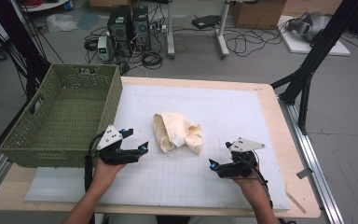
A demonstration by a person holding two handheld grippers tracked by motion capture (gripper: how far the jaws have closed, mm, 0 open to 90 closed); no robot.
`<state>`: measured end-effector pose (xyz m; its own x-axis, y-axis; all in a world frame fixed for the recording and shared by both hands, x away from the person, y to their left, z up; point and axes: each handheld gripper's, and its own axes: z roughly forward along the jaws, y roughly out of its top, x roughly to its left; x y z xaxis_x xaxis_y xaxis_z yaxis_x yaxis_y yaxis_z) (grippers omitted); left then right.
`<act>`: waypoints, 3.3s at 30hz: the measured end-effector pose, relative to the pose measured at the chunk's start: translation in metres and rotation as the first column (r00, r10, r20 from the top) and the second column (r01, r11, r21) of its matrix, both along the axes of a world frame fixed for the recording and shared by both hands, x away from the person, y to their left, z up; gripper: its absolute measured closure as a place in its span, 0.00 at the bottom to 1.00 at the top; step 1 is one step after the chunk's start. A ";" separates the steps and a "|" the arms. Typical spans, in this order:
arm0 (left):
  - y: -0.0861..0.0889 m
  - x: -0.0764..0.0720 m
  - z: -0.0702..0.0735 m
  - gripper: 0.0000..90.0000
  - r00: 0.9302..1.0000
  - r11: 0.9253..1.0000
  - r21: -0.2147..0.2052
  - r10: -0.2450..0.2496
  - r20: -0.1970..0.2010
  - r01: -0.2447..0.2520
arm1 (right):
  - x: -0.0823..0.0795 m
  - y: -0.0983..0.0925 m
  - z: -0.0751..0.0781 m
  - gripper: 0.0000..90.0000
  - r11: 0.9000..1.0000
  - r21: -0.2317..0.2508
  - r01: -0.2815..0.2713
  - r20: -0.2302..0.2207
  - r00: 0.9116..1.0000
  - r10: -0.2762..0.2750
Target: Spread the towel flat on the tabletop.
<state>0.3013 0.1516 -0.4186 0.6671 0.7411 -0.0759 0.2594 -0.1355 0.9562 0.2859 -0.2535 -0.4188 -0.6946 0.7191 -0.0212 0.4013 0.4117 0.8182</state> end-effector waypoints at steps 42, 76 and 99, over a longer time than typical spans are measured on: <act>-0.006 0.007 -0.011 0.29 0.998 0.999 0.026 -0.020 -0.055 0.021 | 0.075 0.119 0.008 0.78 0.933 -0.202 -0.298 0.019 0.951 0.308; -0.007 0.011 -0.017 0.31 0.997 0.999 0.032 -0.029 -0.074 0.032 | 0.163 0.059 0.025 0.98 0.980 -0.109 0.170 -0.014 0.985 -0.172; -0.008 0.009 -0.015 0.31 0.995 0.999 0.008 -0.033 -0.089 0.034 | 0.096 0.022 0.014 0.63 0.975 0.036 0.219 0.034 0.975 -0.220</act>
<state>0.3107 0.1436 -0.4340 0.6822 0.7196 -0.1294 0.3389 -0.1544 0.9281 0.3823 -0.2311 -0.4049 -0.5188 0.8547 -0.0185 0.4477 0.2901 0.8458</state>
